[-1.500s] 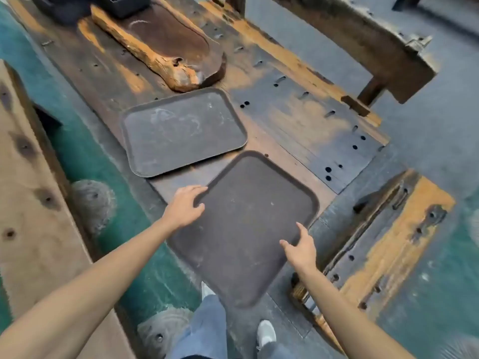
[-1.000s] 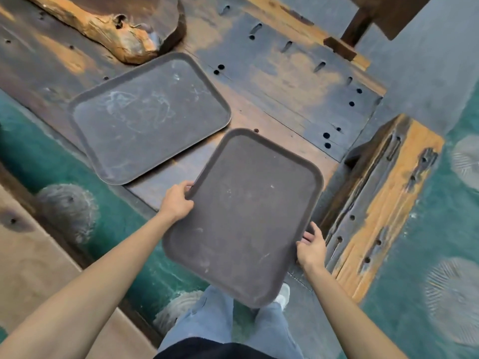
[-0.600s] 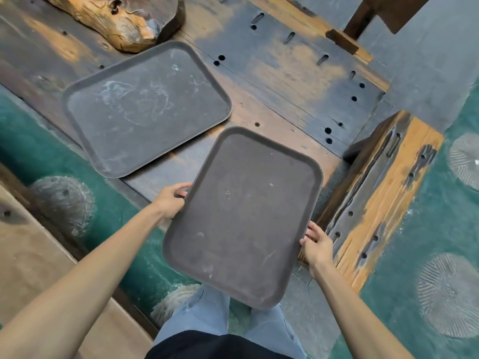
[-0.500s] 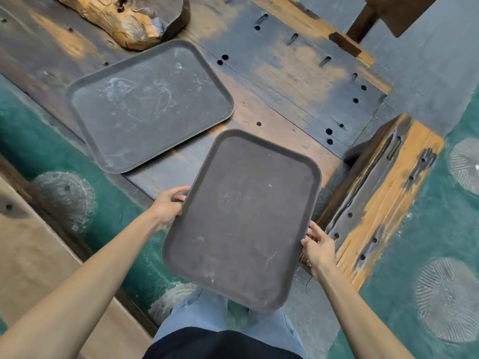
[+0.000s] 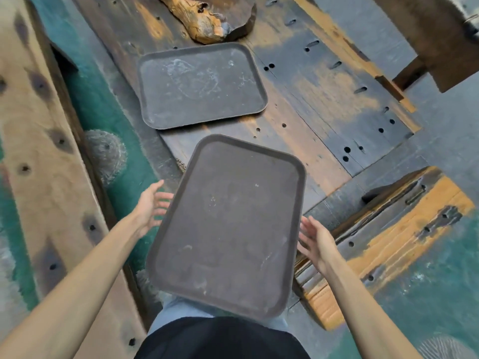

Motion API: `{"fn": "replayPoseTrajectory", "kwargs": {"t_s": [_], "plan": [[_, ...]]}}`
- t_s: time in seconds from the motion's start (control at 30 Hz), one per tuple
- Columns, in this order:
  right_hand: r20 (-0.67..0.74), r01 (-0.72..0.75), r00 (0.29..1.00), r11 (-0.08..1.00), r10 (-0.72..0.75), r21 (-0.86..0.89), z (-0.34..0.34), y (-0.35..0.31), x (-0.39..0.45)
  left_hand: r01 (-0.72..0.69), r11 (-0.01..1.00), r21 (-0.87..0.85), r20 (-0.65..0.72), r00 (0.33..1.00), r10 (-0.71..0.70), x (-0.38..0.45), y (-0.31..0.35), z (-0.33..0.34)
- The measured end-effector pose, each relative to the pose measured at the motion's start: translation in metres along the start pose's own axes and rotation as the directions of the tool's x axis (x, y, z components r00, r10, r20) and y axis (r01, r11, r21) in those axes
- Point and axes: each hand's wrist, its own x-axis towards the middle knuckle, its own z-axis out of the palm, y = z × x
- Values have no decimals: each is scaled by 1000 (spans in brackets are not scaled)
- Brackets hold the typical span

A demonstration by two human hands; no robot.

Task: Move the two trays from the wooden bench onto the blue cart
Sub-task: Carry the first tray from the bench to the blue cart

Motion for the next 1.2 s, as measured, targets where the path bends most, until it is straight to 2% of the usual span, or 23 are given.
{"fn": "replayPoseTrajectory", "kwargs": {"t_s": [0.33, 0.5, 0.63, 0.9, 1.2], "plan": [[243, 40, 970, 967, 24, -253, 22, -18, -32, -89, 939, -332, -197, 980, 23, -118, -103, -28], [327, 82, 943, 917, 55, -390, 53, -9, -51, -181, 867, -464, -276, 960, 53, -175, -154, -47], [373, 96, 922, 869, 106, -486, 84, 13, -65, -232, 802, -550, -399, 917, -9, -214, -202, -61], [426, 112, 863, 719, 272, -685, 147, 99, -111, -260, 640, -723, -489, 847, -208, -285, -339, -90], [456, 247, 808, 489, 372, -837, 177, 260, -216, -398, 429, -811, -544, 783, -301, -409, -547, -100]]}}
